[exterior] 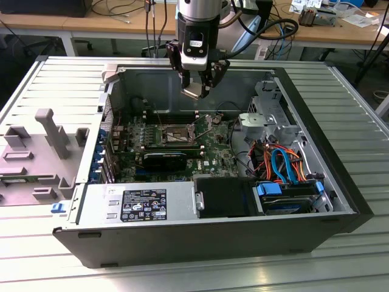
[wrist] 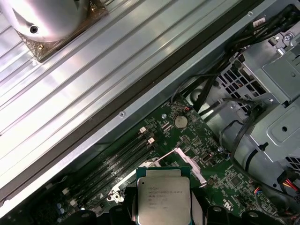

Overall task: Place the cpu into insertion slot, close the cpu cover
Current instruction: 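Close the cpu cover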

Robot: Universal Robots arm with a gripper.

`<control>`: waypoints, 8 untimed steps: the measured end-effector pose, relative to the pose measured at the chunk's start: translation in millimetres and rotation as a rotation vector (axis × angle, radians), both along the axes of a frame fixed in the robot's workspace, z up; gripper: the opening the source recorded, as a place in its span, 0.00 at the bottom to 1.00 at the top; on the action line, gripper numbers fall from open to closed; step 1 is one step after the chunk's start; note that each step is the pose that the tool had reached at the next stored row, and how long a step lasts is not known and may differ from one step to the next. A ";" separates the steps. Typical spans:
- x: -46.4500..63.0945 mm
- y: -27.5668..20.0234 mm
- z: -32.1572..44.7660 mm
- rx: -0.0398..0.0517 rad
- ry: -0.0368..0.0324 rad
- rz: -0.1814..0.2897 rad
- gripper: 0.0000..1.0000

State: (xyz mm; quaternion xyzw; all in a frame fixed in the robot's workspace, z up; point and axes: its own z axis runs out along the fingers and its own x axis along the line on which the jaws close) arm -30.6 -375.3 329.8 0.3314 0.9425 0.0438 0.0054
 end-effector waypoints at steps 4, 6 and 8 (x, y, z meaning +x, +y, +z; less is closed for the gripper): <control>0.0 0.0 -0.1 0.0001 0.0000 -0.005 0.55; 0.0 0.0 -0.1 0.0000 0.0000 -0.007 0.55; 0.0 0.0 -0.1 0.0001 0.0000 -0.009 0.55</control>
